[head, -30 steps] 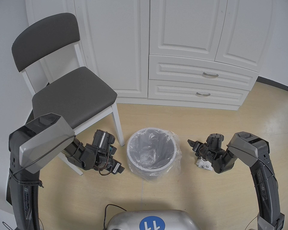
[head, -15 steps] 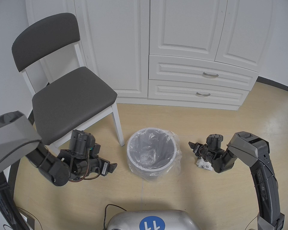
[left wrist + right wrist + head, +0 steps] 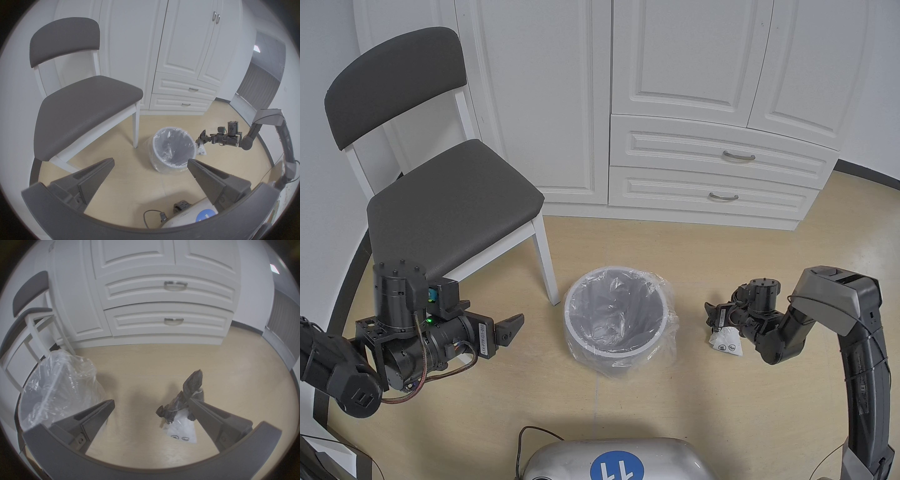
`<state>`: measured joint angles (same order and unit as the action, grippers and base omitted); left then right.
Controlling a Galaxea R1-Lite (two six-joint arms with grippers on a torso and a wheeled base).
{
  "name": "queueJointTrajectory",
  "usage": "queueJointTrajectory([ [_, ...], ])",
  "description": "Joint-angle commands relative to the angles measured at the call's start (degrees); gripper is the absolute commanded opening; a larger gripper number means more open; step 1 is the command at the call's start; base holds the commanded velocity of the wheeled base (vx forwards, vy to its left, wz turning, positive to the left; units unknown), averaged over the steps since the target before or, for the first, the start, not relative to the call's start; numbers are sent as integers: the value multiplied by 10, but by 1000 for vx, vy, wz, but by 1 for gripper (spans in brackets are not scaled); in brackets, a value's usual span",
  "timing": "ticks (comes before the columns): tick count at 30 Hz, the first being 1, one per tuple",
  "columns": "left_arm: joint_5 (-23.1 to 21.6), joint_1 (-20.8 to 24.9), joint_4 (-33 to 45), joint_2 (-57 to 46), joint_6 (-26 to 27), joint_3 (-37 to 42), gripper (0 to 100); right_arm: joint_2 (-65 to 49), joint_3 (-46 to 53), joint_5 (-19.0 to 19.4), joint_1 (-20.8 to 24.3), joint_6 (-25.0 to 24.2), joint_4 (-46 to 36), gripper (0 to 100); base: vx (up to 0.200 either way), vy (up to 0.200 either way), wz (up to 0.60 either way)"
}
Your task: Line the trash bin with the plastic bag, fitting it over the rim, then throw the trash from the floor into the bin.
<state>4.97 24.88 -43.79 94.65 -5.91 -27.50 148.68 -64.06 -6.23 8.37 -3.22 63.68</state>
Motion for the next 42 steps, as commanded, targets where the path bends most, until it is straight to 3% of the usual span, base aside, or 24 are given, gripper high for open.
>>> queueJointTrajectory([
  [1,-5,2,-9,-52,-16,9,100,-127,95,1,-4,54,9,100,0,0,0],
  [11,-8,32,2,-131,3,-34,100,-321,233,0,14,136,7,100,0,0,0],
  [16,-8,44,100,-150,6,-95,100,-413,283,3,38,147,-22,100,0,0,0],
  [19,-9,43,156,-174,-6,-111,100,-480,291,3,59,142,-89,100,0,0,0],
  [22,-16,43,197,-205,-25,-115,100,-544,245,3,81,106,-244,100,0,0,0],
  [25,-19,44,240,-229,-25,-127,100,-562,126,3,78,46,-443,100,0,0,0],
  [26,-19,44,240,-229,-25,-127,100,-562,126,3,78,46,-443,100,0,0,0],
  [27,-20,44,273,-250,-24,-133,100,-556,32,3,74,1,-595,100,0,0,0],
  [28,-20,44,285,-261,-24,-138,100,-546,-19,8,71,-20,-669,100,0,0,0],
  [30,-20,43,296,-271,-24,-143,100,-531,-67,18,66,-36,-734,100,0,0,0],
  [31,-19,42,306,-289,-24,-148,100,-506,-132,39,53,-61,-809,100,0,0,0],
  [33,-18,39,310,-308,-24,-149,100,-477,-176,54,37,-78,-836,100,0,0,0],
  [42,-14,39,305,-334,-15,-148,100,-396,-185,56,-8,-98,-809,100,0,0,0],
])
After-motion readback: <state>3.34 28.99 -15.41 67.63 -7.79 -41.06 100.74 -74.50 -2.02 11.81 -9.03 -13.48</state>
